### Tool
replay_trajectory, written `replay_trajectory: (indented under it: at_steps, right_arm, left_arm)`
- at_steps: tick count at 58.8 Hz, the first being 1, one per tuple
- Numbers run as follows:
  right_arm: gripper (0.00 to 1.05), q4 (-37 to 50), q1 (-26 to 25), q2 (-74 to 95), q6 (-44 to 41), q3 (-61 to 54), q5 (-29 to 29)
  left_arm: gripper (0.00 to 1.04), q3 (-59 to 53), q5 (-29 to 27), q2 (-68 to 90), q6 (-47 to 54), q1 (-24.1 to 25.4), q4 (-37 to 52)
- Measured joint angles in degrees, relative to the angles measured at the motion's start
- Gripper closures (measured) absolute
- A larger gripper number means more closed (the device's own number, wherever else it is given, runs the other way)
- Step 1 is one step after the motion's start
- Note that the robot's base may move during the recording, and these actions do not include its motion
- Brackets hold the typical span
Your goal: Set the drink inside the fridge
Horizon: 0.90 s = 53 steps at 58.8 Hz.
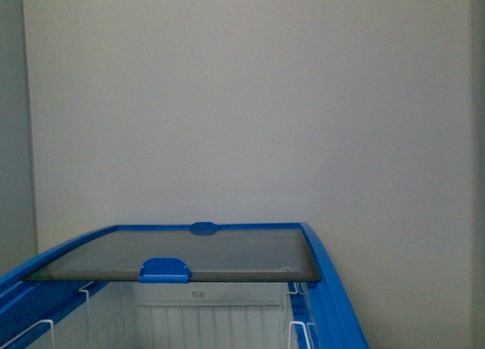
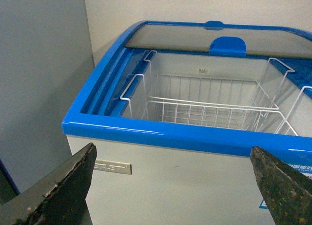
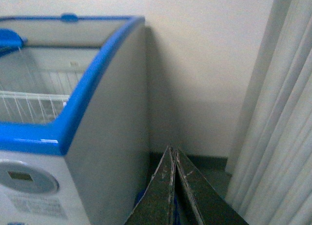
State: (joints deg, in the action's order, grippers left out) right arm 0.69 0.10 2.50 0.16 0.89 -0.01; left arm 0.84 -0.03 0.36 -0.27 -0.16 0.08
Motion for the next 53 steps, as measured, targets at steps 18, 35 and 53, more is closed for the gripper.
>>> replay_trajectory:
  at_steps: [18, 35, 53]
  right_arm:
    - [1.02, -0.59, 0.0, -2.25, 0.0, 0.0, 0.04]
    - [0.57, -0.59, 0.0, -2.25, -0.02, 0.0, 0.04]
    - [0.07, -0.59, 0.0, -2.25, -0.02, 0.0, 0.04]
  left_arm:
    - [0.08, 0.0, 0.02, 0.0, 0.02, 0.0, 0.0]
    - [0.08, -0.02, 0.02, 0.0, 0.02, 0.0, 0.0]
    - [0.08, 0.0, 0.02, 0.0, 0.02, 0.0, 0.0]
